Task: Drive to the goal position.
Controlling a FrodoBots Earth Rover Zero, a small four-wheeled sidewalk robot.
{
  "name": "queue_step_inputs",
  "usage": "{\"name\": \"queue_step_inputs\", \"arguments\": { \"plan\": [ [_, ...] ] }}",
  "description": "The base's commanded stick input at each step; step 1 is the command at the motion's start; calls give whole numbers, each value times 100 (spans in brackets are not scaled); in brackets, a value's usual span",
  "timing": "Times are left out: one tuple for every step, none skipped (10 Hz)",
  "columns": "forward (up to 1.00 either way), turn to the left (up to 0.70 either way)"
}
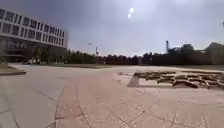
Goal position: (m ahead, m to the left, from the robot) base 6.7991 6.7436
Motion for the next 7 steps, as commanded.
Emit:
{"name": "queue_step_inputs", "arguments": {
  "plan": [
    [70,-1],
    [70,-1],
    [70,-1],
    [70,-1],
    [70,-1],
    [70,-1],
    [70,-1]
  ]
}}
